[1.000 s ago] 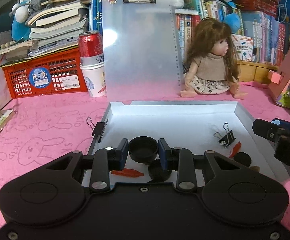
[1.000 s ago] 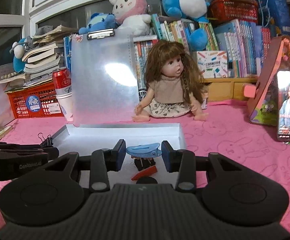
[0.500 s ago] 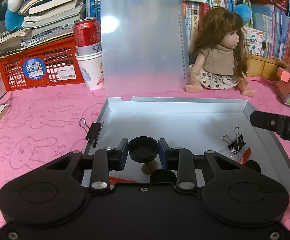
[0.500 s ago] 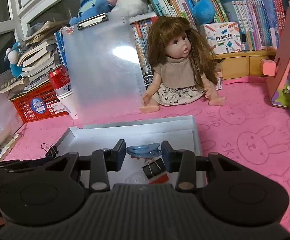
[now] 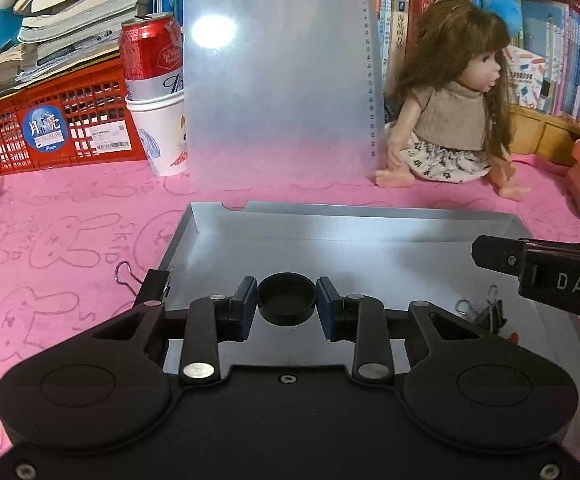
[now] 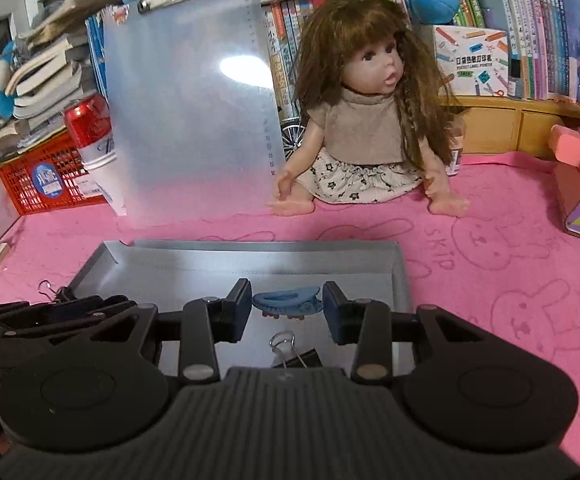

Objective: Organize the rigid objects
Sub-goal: 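Lower and open left tool to drop the cap while right tool releases the clip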

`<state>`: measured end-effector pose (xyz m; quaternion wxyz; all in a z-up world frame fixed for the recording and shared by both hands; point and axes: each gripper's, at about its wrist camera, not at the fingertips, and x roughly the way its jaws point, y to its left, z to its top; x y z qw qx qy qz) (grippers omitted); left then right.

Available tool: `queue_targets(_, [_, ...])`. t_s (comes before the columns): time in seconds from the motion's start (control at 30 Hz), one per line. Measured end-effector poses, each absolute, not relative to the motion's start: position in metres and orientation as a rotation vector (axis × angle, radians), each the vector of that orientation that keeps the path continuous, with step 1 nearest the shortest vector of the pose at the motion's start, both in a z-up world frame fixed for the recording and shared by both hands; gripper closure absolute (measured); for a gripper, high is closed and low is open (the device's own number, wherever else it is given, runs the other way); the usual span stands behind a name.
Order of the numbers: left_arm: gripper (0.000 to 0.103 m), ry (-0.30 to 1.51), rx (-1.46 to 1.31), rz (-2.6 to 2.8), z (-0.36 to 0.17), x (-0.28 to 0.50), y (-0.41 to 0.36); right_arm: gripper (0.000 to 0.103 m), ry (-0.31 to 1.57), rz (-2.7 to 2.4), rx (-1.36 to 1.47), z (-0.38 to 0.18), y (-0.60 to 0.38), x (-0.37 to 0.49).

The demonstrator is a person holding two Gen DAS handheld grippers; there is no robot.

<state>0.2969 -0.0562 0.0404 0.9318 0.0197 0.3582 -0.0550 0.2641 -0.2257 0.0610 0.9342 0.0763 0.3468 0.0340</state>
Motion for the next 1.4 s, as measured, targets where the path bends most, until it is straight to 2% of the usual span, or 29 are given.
queue_targets(1.07, [0.072, 0.79, 0.046, -0.102, 0.021, 0.316, -0.054, 0.055, 0.793, 0.06, 0.155, 0.031, -0.223, 0.283])
queue_targets(1.1, [0.072, 0.79, 0.048, -0.101, 0.021, 0.316, -0.054, 0.053, 0.793, 0.058, 0.151, 0.031, -0.223, 0.283])
queue_targets(1.13, [0.072, 0.79, 0.05, -0.102, 0.021, 0.316, -0.054, 0.046, 0.792, 0.057, 0.149, 0.031, -0.222, 0.282])
queue_targets(1.17, [0.071, 0.79, 0.052, -0.102, 0.021, 0.316, -0.055, 0.043, 0.79, 0.058, 0.149, 0.031, -0.222, 0.282])
queue_targets(1.2, [0.071, 0.791, 0.054, -0.101, 0.021, 0.315, -0.055, 0.043, 0.789, 0.06, 0.152, 0.032, -0.222, 0.282])
queue_targets(1.27, [0.063, 0.79, 0.056, -0.095, 0.022, 0.315, -0.055, 0.042, 0.786, 0.062, 0.154, 0.033, -0.221, 0.281])
queue_targets(1.4, [0.058, 0.778, 0.067, -0.094, 0.025, 0.312, -0.056, 0.037, 0.776, 0.056, 0.152, 0.037, -0.221, 0.278])
